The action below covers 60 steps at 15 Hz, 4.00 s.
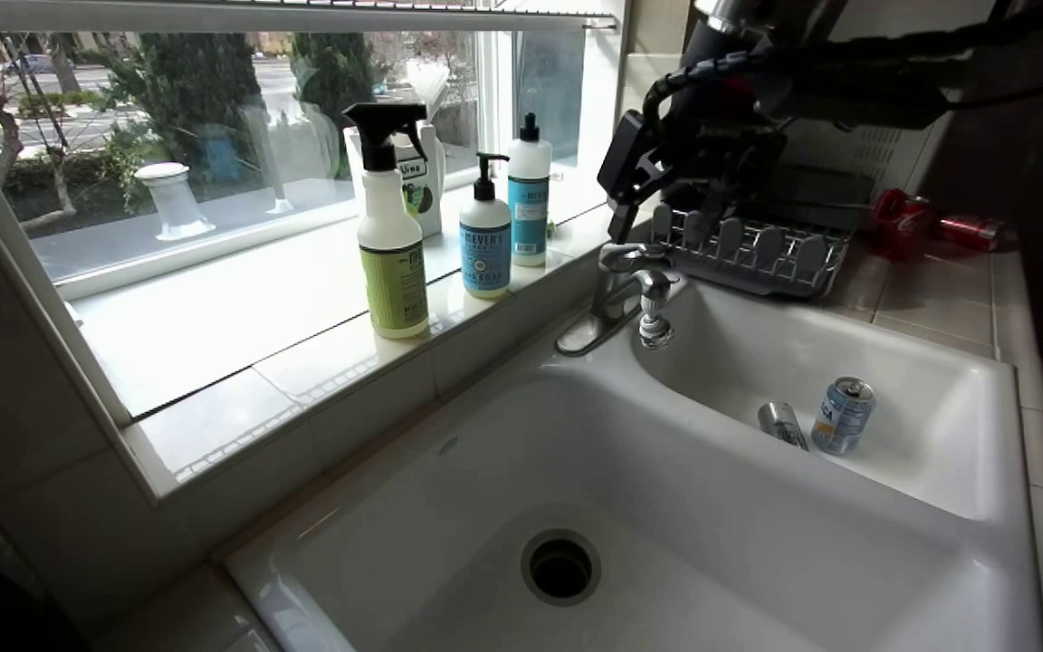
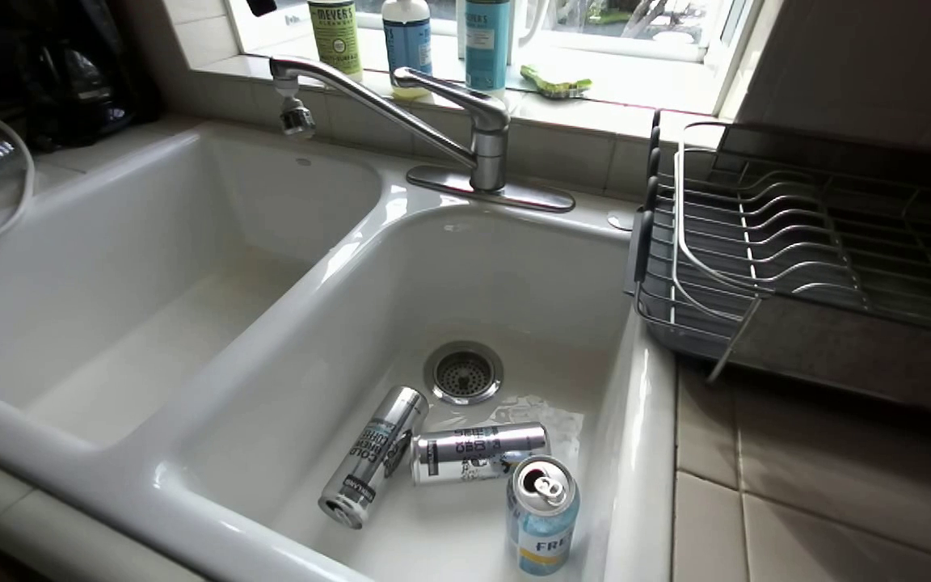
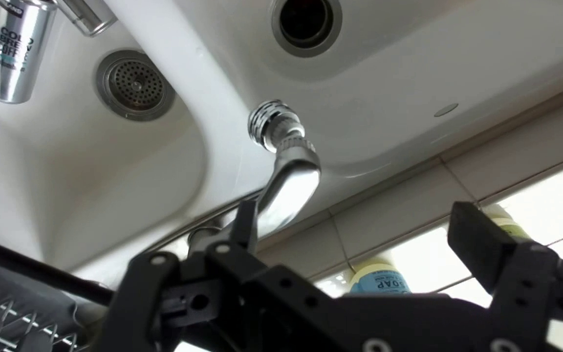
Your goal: Push the faucet to the left then push the faucet handle upwards.
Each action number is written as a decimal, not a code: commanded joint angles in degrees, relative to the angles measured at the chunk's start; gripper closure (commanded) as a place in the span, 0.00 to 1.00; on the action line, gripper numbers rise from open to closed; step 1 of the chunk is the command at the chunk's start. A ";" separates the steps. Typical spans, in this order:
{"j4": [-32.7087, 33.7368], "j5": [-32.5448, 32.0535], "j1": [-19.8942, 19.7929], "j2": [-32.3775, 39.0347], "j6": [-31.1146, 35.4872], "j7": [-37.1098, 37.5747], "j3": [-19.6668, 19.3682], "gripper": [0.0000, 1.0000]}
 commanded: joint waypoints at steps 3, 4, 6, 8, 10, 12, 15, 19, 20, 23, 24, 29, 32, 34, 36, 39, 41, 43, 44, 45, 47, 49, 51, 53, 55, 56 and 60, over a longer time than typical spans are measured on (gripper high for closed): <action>0.44 -12.84 -2.91 -3.82 -10.03 -2.72 0.73 0.00; 0.73 -15.12 -3.26 -3.76 -11.64 -4.13 0.57 0.00; 1.41 -19.46 -3.85 -2.93 -13.73 -7.94 0.27 0.00; 1.96 -21.67 -4.16 -1.88 -12.83 -10.88 -0.33 0.00; 1.02 -20.12 -4.01 -2.82 -12.43 -9.38 -0.35 0.00; 1.32 -20.63 -4.07 -2.40 -12.44 -10.05 -0.49 0.00; 1.53 -22.22 -3.90 -1.32 -12.56 -13.23 -0.51 0.00; 2.04 -25.47 -3.15 2.57 -11.13 -24.12 -1.18 0.00; 2.14 -26.25 -2.96 3.42 -10.34 -26.56 -1.37 0.00; 2.14 -29.47 -2.61 5.68 -6.85 -32.79 -1.79 0.00; 2.09 -30.55 -2.55 6.37 -5.11 -34.39 -1.97 0.00; 1.91 -33.54 -2.49 9.14 1.67 -40.69 -3.31 0.00; 1.66 -33.68 -2.44 10.12 4.14 -43.66 -3.97 0.00; 1.54 -34.19 -2.45 10.67 5.55 -45.36 -4.28 0.00; 1.58 -34.40 -2.37 11.23 6.37 -46.83 -4.53 0.00; 1.55 -34.54 -2.34 12.02 6.90 -48.38 -4.81 0.00; 1.57 -35.11 -2.37 12.48 7.09 -48.67 -4.91 0.00; 1.73 -36.27 -2.43 12.93 7.73 -48.26 -5.05 0.00; 1.85 -36.68 -2.43 13.19 8.00 -48.13 -5.13 0.00; 1.98 -37.07 -2.43 13.46 8.45 -48.10 -5.23 0.00; 2.09 -37.95 -2.46 13.91 9.52 -47.76 -5.44 0.00; 2.25 -38.97 -2.50 14.35 10.62 -47.58 -5.65 0.00; 2.43 -40.04 -2.57 14.58 11.57 -47.25 -5.87 0.00; 2.77 -41.09 -2.65 14.58 11.98 -47.17 -6.07 0.00; 3.30 -42.09 -2.78 14.57 12.12 -47.12 -6.35 0.00; 3.74 -42.53 -2.82 14.64 12.08 -47.04 -6.48 0.00; 5.59 -42.83 -3.01 15.57 12.21 -47.13 -7.01 0.00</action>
